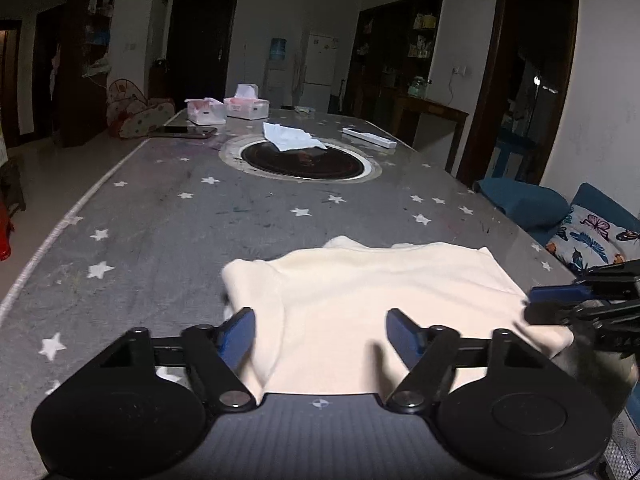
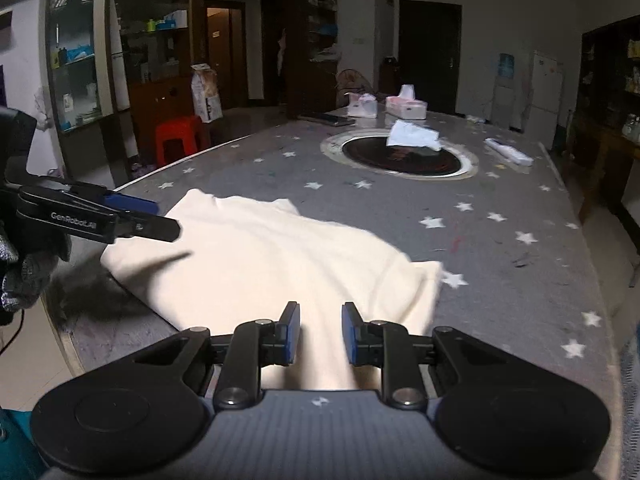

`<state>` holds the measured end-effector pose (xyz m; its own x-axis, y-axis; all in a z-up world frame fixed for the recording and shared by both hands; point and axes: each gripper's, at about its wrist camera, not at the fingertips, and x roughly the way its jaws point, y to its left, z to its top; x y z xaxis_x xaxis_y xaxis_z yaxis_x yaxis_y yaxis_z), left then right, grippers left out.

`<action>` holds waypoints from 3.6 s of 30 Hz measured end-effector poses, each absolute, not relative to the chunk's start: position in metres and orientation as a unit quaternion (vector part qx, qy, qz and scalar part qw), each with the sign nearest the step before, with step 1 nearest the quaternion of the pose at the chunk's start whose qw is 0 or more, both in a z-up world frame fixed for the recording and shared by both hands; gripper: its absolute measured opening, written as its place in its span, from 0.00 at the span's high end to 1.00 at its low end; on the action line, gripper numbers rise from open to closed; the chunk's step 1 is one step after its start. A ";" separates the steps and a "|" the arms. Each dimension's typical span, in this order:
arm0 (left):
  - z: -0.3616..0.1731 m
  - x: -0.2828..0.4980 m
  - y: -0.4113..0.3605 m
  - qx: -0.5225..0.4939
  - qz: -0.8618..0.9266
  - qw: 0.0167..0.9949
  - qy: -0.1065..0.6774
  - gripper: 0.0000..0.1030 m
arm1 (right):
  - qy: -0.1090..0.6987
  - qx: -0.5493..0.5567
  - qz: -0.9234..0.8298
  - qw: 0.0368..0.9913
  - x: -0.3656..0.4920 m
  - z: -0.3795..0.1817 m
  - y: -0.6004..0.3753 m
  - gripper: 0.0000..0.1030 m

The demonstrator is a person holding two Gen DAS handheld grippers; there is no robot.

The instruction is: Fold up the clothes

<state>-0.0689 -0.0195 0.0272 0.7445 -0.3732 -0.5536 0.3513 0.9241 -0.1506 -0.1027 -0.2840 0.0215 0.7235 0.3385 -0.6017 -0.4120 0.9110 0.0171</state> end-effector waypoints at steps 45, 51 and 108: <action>0.020 0.020 -0.064 -0.020 -0.219 0.912 0.347 0.51 | 0.351 -0.026 0.211 0.912 0.010 0.022 -0.266 0.79; 0.024 0.017 -0.064 -0.020 -0.218 0.914 0.342 0.50 | 0.356 -0.035 0.204 0.911 0.018 0.015 -0.257 0.79; 0.025 -0.093 -0.046 -0.002 -0.237 0.924 0.301 0.49 | 0.297 -0.123 0.209 0.924 -0.132 0.024 -0.267 0.77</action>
